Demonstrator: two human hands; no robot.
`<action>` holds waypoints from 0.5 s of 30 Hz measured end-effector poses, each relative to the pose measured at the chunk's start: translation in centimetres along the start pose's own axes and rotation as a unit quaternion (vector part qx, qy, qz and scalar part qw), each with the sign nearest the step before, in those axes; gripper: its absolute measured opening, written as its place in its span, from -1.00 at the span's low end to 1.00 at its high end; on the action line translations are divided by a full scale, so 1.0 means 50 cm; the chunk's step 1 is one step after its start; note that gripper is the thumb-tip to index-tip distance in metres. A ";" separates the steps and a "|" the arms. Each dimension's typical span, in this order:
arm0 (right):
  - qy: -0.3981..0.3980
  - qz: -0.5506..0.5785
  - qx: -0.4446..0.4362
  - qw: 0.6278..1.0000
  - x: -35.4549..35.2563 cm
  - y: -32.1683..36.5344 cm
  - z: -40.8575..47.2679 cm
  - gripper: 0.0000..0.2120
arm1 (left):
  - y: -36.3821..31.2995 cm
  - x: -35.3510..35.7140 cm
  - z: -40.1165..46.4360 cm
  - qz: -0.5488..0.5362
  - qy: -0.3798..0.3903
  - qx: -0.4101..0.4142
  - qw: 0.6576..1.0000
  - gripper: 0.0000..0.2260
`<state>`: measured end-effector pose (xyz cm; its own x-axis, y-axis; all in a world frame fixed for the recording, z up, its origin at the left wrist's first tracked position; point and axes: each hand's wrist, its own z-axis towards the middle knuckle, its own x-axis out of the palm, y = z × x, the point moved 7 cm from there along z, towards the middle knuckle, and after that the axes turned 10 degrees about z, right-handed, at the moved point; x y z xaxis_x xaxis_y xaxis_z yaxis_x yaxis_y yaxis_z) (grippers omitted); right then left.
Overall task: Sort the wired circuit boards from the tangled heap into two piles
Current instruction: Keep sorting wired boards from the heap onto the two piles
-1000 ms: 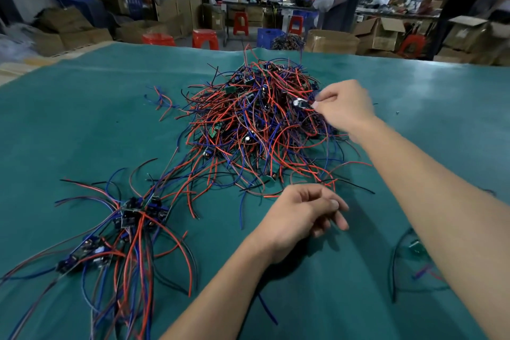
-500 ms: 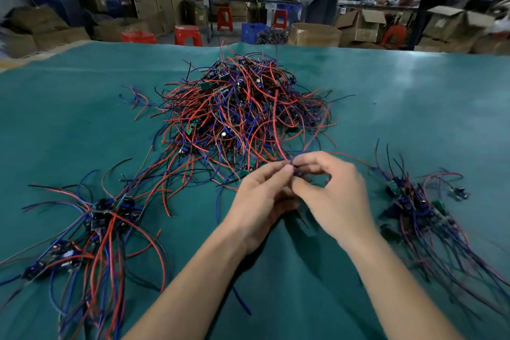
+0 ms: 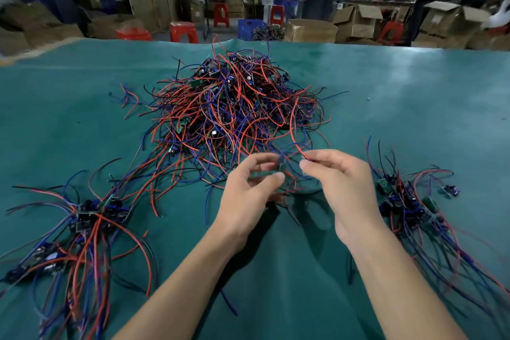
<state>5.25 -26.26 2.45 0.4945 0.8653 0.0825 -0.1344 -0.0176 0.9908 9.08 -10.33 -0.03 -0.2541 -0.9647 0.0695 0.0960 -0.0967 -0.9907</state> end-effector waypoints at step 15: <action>0.099 -0.029 -0.079 0.992 0.038 0.004 -0.009 -0.84 | -0.013 0.024 -0.008 0.135 0.067 0.080 0.985 -0.70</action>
<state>5.78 -24.40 2.78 0.3301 0.9439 -0.0127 -0.2513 0.1008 0.9626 8.32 -11.34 0.64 -0.3226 -0.9206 -0.2202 0.3255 0.1105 -0.9391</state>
